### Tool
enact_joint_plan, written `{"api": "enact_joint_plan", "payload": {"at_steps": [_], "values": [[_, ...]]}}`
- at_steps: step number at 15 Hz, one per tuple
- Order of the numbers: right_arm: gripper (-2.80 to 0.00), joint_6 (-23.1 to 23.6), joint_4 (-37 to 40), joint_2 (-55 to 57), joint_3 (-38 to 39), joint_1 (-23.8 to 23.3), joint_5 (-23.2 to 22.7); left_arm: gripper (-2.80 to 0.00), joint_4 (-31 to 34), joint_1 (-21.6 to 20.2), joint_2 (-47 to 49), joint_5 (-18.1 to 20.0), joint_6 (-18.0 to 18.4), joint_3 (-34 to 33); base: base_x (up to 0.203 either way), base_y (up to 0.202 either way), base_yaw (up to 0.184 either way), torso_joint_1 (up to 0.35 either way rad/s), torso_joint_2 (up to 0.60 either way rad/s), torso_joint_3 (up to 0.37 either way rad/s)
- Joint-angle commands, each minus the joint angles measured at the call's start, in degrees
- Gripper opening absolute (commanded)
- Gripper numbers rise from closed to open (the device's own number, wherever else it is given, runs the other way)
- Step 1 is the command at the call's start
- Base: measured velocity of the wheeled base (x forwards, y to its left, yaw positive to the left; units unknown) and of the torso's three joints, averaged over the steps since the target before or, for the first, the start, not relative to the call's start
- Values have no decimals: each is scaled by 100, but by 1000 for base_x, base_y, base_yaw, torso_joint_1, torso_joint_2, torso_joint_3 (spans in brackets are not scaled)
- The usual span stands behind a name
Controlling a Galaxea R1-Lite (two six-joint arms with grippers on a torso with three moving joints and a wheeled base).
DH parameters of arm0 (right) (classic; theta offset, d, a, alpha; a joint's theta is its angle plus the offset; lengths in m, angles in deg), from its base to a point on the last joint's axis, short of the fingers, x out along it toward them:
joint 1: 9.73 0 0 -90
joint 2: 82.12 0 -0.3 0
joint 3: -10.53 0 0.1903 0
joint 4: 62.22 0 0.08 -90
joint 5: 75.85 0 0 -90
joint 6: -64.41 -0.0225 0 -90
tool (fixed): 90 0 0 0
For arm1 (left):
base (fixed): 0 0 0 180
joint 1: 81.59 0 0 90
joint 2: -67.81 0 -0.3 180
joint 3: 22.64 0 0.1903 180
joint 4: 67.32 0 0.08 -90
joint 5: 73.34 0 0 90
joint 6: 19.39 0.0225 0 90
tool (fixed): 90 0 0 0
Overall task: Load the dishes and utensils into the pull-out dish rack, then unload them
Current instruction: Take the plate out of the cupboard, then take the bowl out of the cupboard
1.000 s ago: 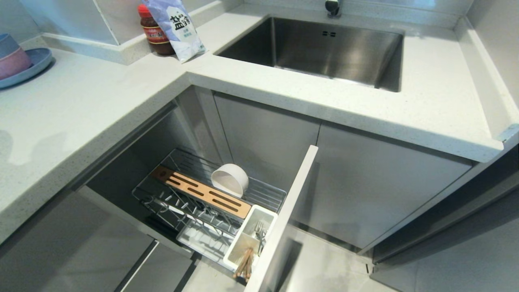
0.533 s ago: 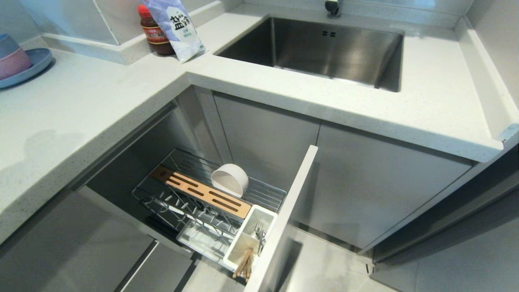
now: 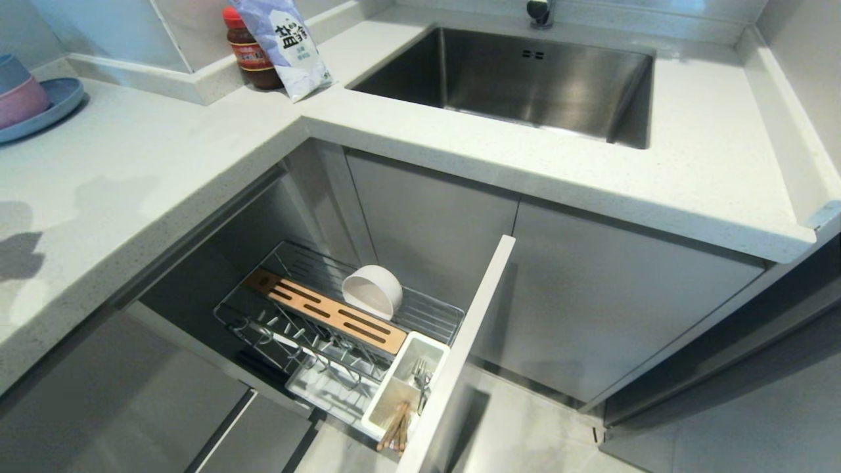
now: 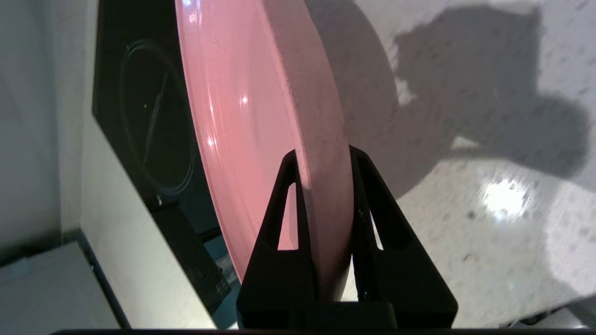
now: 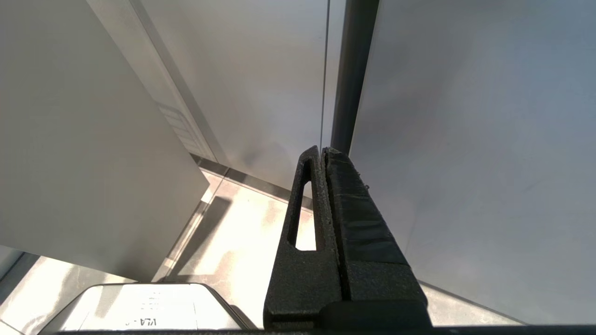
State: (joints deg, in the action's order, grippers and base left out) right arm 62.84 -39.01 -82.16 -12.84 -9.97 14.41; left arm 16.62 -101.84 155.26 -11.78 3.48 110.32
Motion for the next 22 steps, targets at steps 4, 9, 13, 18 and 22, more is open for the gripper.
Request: {"api": "enact_joint_plan", "payload": {"at_steps": [4, 9, 13, 18, 22], "values": [[-280, -1, -2, -13, 9, 3, 0, -280, -238, 333, 584, -30, -46, 98, 0, 0, 0, 0, 0, 0], [-280, -1, -2, -13, 9, -2, 0, -280, -384, 413, 695, -18, -37, 98, 0, 0, 0, 0, 0, 0], [-280, -1, -2, -13, 9, -2, 0, 0, -405, 494, 713, -2, -46, 106, 0, 0, 0, 0, 0, 0], [-280, -1, -2, -13, 9, -2, 0, 0, -499, 544, 528, 653, -249, 98, 0, 0, 0, 0, 0, 0], [-280, -1, -2, -13, 9, 1, 0, 0, -501, 711, 78, 1926, -1628, 49, 0, 0, 0, 0, 0, 0]]}}
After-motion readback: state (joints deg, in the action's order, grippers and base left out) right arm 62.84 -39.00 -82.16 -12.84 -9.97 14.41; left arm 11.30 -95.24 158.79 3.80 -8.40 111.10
